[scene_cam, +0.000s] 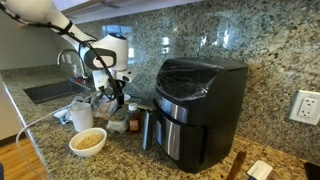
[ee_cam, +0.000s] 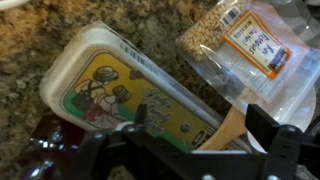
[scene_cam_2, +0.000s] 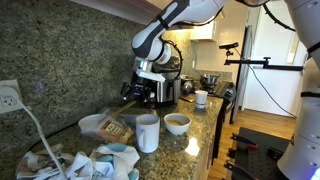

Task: Use the wooden spoon to mix the contents in the bowl

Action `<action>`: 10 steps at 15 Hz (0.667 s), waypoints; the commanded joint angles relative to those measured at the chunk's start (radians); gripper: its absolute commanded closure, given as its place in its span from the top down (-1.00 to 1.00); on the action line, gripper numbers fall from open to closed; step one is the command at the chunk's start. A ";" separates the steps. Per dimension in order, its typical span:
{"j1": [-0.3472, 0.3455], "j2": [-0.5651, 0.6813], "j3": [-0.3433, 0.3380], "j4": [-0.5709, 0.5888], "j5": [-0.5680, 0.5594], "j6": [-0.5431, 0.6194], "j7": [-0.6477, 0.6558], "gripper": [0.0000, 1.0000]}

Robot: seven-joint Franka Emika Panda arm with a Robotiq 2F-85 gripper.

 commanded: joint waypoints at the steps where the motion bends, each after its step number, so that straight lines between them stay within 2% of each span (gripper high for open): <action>1: 0.022 0.074 -0.007 0.118 -0.001 -0.002 0.118 1.00; 10: 0.123 0.191 -0.101 0.266 -0.115 -0.011 0.445 1.00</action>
